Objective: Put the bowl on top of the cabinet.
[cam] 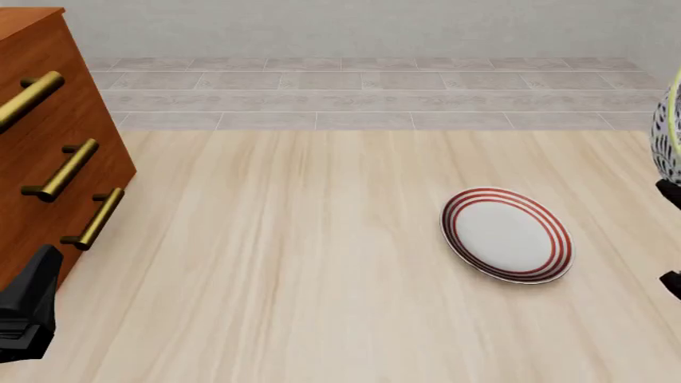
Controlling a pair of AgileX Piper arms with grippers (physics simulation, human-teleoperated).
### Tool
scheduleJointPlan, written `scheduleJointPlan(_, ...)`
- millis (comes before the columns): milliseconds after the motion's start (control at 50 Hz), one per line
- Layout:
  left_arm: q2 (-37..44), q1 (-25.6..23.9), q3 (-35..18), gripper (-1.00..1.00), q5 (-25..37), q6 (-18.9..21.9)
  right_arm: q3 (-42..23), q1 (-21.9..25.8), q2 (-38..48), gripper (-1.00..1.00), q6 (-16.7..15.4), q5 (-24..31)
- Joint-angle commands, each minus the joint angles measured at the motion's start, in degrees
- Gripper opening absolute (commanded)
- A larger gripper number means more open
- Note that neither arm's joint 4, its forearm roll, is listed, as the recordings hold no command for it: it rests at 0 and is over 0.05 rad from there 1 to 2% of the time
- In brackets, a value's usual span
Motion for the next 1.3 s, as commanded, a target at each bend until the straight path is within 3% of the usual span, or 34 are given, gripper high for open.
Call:
scheduleJointPlan(20, 0.0, 0.0, 0.0, 1.00, 0.0, 0.0, -0.5, 6.0, -1.5, -1.00, -3.5, -1.1)
scheduleJointPlan(420, 0.0, 0.0, 0.0, 1.00, 0.0, 0.0, -0.1, 13.9, 2.4, -1.00, -12.1, -6.2)
scheduleJointPlan(900, 0.0, 0.0, 0.0, 1.00, 0.0, 0.0, -2.0, 20.8, 11.8, -1.00, -17.2, -12.8)
scheduleJointPlan(940, 0.0, 0.0, 0.0, 1.00, 0.0, 0.0, -0.9, 21.4, 12.4, -1.00, -19.4, -13.9)
scheduleJointPlan(1300, 0.0, -0.1, -0.1, 1.00, 0.0, 0.1, 0.5, 27.6, 18.1, -1.00, -21.7, -18.7)
